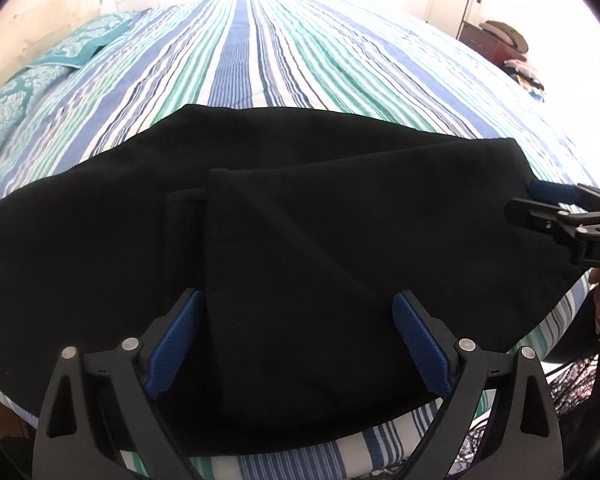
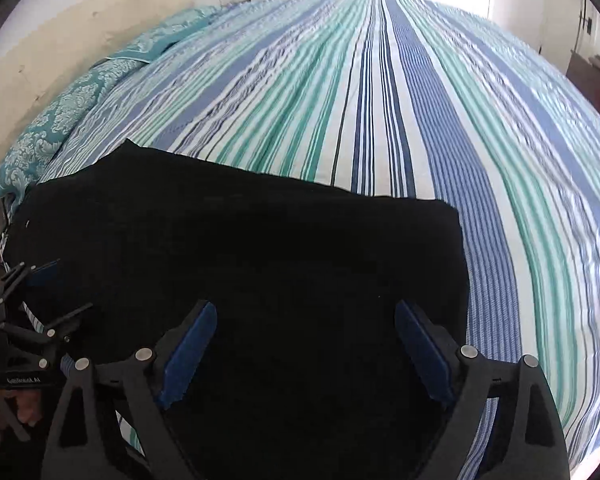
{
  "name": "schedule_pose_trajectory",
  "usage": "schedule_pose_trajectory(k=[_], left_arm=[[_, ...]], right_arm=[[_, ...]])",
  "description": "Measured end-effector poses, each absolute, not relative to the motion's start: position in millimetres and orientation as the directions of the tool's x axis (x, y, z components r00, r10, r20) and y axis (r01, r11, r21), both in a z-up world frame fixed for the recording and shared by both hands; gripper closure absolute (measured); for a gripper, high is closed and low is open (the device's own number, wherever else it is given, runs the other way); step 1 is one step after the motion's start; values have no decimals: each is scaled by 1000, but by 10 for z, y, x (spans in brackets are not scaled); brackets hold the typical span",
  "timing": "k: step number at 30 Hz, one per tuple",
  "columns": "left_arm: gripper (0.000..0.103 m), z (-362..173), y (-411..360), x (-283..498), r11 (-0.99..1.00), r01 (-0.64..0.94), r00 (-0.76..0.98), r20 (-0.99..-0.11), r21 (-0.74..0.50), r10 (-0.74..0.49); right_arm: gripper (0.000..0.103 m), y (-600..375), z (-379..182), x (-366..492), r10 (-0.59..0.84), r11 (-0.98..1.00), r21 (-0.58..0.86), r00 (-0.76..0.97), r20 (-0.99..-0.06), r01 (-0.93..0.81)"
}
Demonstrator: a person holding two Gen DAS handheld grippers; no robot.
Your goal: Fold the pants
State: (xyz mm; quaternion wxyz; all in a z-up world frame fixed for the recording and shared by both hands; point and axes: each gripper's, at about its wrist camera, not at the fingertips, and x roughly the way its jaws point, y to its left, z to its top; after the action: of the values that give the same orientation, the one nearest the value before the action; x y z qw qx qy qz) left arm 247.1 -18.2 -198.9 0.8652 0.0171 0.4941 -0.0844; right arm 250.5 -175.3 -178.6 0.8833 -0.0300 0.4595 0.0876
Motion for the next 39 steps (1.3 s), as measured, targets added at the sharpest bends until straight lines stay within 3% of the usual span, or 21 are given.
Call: schedule_pose_trajectory(k=[3,5,7,12,16,20,27,33,39], left_arm=[[8,-1929,-189,2457,987,150,504,-854,-59,-127],[8,-1841,-177,2415,985,155,529,-835,-82,-153],[8,-1738,-169,2349,982,163,561,-810,-98,-174],[8,-1554,-171,2165,979,189,620,-764,-78,-181],[8,-1501,-138,2107,980,192,643,-748,-50,-164],[8,-1418,-49,2080,987,158,681,-719,-43,-140],[7,-1303,155,1972,996,65,766,-636,-60,-89],[4,-1337,272,1938,999,17,758,-651,-45,-42],[4,-1436,317,1910,998,-26,730,-681,58,59]], right_arm=[[12,-1775,-1464,2256,152,985,58,655,-740,-163],[2,-1781,-1240,2035,125,989,24,731,-671,-148],[0,-1780,-1112,1803,96,992,-8,778,-621,-129],[0,-1735,-1186,1403,-56,987,-153,783,-619,-51],[0,-1751,-1322,1276,-103,985,-173,745,-660,-17],[0,-1645,-1242,1215,-125,973,-231,782,-611,-25],[0,-1557,-1329,1176,-163,960,-278,769,-617,-19],[0,-1463,-1364,1131,-156,947,-316,781,-605,-55],[0,-1431,-1413,1103,-128,945,-315,785,-605,-88]])
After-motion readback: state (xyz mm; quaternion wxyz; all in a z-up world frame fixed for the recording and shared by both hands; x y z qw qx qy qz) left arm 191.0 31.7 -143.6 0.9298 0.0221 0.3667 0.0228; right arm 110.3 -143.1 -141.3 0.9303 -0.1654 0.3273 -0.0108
